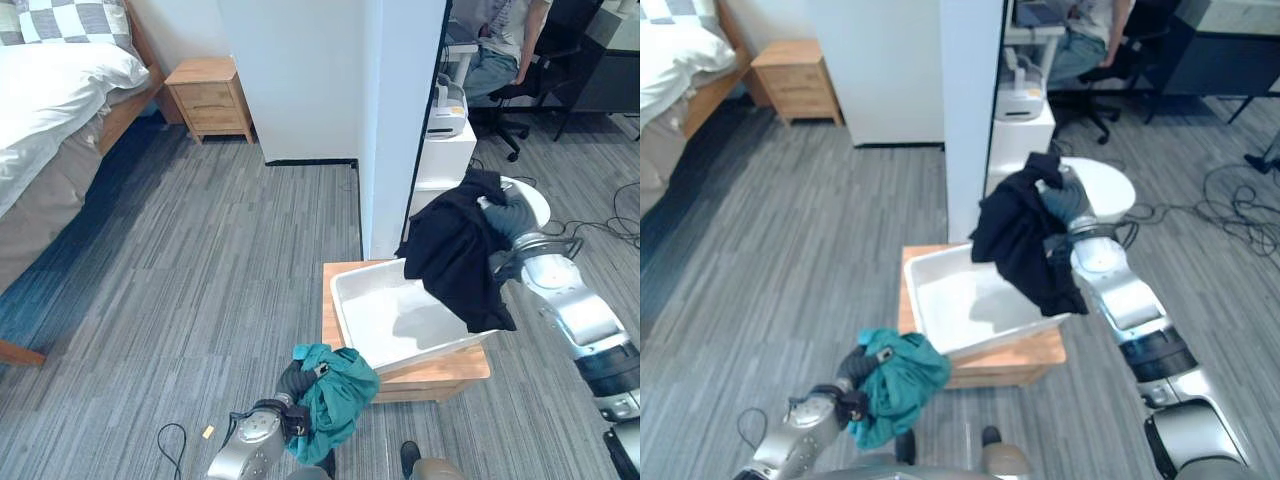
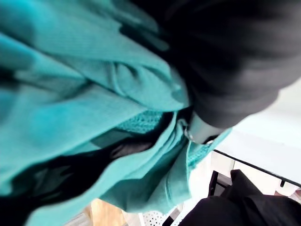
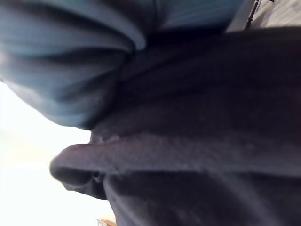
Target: Tidy up the quilt and then pick up the clothes from the bed and put them into the laundry hamper.
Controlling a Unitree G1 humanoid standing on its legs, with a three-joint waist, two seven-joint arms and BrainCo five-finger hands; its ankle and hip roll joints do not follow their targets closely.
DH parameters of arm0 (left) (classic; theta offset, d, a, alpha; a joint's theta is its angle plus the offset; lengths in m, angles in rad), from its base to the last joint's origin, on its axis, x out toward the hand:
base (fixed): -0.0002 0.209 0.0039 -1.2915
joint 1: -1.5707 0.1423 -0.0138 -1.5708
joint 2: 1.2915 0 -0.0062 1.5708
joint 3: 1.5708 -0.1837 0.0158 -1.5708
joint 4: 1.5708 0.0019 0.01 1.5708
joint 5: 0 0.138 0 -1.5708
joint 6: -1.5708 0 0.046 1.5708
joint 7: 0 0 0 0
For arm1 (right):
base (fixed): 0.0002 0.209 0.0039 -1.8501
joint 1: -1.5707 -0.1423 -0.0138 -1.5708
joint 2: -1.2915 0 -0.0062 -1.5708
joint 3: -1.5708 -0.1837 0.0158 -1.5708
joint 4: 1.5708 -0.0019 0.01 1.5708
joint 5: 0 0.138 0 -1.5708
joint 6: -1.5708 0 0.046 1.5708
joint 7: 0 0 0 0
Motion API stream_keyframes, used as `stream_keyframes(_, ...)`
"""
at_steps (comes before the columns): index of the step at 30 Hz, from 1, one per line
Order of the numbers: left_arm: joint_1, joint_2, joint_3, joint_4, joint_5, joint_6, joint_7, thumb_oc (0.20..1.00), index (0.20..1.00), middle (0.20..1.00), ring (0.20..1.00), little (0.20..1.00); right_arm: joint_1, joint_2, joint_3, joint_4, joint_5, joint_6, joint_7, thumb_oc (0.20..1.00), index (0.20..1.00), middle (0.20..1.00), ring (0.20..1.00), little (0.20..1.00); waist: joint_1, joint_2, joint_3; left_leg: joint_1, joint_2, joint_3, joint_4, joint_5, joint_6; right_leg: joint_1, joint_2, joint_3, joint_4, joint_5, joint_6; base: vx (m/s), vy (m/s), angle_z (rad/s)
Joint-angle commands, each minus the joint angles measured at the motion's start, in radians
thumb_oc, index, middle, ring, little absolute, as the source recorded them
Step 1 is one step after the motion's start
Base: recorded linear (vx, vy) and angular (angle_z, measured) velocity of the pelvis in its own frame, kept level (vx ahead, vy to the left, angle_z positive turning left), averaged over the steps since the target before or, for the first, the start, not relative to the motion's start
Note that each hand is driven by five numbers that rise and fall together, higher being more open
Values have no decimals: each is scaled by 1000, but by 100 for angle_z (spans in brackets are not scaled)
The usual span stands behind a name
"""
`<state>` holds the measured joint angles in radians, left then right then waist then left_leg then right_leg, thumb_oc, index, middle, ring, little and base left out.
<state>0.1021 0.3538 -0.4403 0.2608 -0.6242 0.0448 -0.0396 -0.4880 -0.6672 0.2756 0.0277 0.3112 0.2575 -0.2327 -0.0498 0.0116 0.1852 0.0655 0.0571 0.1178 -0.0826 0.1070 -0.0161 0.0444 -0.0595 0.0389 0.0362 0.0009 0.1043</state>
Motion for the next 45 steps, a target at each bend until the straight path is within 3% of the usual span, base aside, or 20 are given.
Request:
stream_keyframes(1,-65,1,26,-17,14,-30,-19,200,200,200,200,200,-154,41,-8,15,-57,6,8,200,200,200,200,200,22,-69,-2,35,-22,-2,-5,-126,-4,27,1,-75,-95,63,44,11,34,0)
stream_keyframes(4,-73,-15,31,-13,26,-26,-14,200,200,200,200,200,-118,83,24,46,-97,51,49,200,200,200,200,200,24,-67,8,34,-22,1,-5,-126,-2,28,-3,-78,-94,61,44,0,0,0)
stream_keyframes(7,-73,-26,36,-15,37,-20,-12,200,200,200,200,200,-78,119,54,79,-121,54,88,200,200,200,200,200,26,-63,14,35,-21,1,-5,-125,0,30,-6,-81,-94,59,42,0,0,0)
stream_keyframes(8,-71,-34,39,-14,42,-18,-9,200,200,200,200,200,-46,156,86,110,-152,69,115,291,291,291,291,291,29,-62,19,35,-22,2,-5,-125,2,32,-8,-80,-95,58,41,35,26,0)
stream_keyframes(9,-70,-41,42,-8,46,-18,-11,200,200,200,200,200,-29,178,111,132,-177,75,151,473,473,473,473,473,32,-60,21,36,-23,2,-5,-124,3,32,-9,-80,-95,59,40,49,46,-2)
stream_keyframes(10,-70,-52,45,-4,52,-18,-13,200,200,200,200,200,-14,209,144,154,-188,78,161,573,573,573,573,573,35,-59,24,35,-24,1,-5,-122,3,32,-10,-81,-96,60,38,36,36,-3)
stream_keyframes(11,-70,-53,45,-3,53,-18,-14,200,200,200,200,200,-13,211,146,156,-189,81,162,573,573,573,573,573,35,-59,24,35,-24,1,-5,-122,3,32,-10,-82,-96,61,38,26,35,-6)
stream_keyframes(12,-70,-58,44,1,57,-22,-15,200,200,200,200,200,-10,226,160,164,-199,83,153,1000,1000,1000,1000,1000,37,-58,27,35,-24,0,-5,-121,3,32,-11,-82,-96,61,38,19,34,-7)
stream_keyframes(16,-74,-80,38,16,70,-31,-19,200,200,200,200,200,-7,295,223,217,-194,57,91,1000,1000,1000,1000,1000,60,-60,39,29,-23,-8,-5,-116,0,34,-15,-97,-101,64,35,12,20,-2)
stream_keyframes(21,-75,-79,32,18,79,-25,-26,200,200,200,200,200,-36,307,225,227,-154,69,25,1000,1000,1000,1000,1000,81,-70,42,19,-26,-16,-5,-117,1,35,-16,-117,-110,67,36,1,-4,2)
stream_keyframes(30,-80,-70,14,11,70,-18,-18,200,200,200,200,200,-100,293,190,250,-129,-20,-95,1000,1000,1000,1000,1000,91,-71,43,22,-28,-19,-5,-118,2,42,-13,-116,-112,66,34,3,1,0)
stream_keyframes(34,-78,-57,31,9,43,-34,31,200,200,200,200,200,-124,230,82,184,-106,-5,-166,1000,1000,1000,1000,1000,74,-73,37,35,-30,-17,-5,-128,5,51,-11,-107,-110,63,37,28,1,0)
stream_keyframes(37,-40,-40,93,-15,60,-58,59,200,200,200,200,200,-3,147,-64,109,-51,67,-211,1000,1000,1000,1000,1000,40,-76,32,43,-30,0,-5,-135,8,50,-11,-94,-104,59,40,0,0,0)
stream_keyframes(39,-14,-26,132,-58,78,-60,83,200,200,200,200,200,106,125,-142,103,-10,81,-238,1000,1000,1000,1000,1000,23,-76,31,46,-29,8,-5,-138,11,49,-10,-86,-103,58,41,-12,-51,-3)
stream_keyframes(41,18,-14,192,-128,89,-62,103,200,200,200,200,200,276,130,-232,111,-8,45,-226,1000,1000,1000,1000,1000,-1,-71,31,48,-28,20,-5,-139,15,48,-8,-76,-105,58,40,-20,-44,-3)
stream_keyframes(45,63,19,301,-254,101,-96,131,200,200,200,200,200,510,209,-336,179,-5,32,-244,1000,1000,1000,1000,1000,-45,-63,33,55,-26,42,-5,-140,17,46,-5,-57,-109,61,40,-13,-52,-11)
